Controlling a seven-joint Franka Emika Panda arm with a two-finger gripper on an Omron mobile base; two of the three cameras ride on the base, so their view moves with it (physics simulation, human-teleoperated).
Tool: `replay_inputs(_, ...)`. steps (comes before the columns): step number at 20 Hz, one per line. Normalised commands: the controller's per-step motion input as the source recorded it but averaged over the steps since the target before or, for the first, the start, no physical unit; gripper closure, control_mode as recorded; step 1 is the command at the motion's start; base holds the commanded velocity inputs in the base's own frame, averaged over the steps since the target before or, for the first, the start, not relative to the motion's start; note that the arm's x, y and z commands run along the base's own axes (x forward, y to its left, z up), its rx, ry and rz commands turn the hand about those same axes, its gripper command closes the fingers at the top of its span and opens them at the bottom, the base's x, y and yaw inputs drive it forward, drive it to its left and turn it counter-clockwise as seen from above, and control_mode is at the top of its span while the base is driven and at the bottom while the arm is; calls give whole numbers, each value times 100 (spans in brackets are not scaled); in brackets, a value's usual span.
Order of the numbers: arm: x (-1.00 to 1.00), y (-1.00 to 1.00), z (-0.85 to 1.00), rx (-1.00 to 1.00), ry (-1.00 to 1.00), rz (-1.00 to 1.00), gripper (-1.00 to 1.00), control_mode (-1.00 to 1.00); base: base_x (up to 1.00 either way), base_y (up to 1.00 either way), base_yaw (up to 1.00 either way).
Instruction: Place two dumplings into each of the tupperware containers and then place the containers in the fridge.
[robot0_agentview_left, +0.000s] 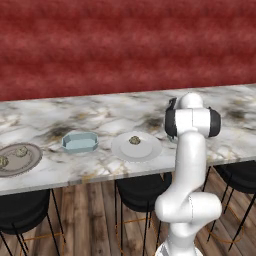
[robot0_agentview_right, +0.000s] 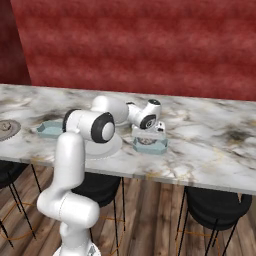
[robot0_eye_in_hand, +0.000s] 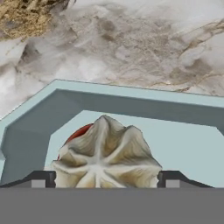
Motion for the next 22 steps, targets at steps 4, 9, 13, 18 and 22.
replay_inputs(4, 0, 0, -4, 0, 4, 0, -100, -100, 0, 0, 0)
replay_inputs(9, -1, 0, 0, 0, 0, 0, -100, -100, 0, 0, 0)
replay_inputs(13, -59, 18, 4, 0, -7, 0, -100, -100, 0, 0, 0)
replay_inputs(18, -65, 78, 14, -2, -16, 0, -100, -100, 0, 0, 0)
replay_inputs(22, -4, 100, 31, -5, -15, 0, -100, -100, 0, 0, 0)
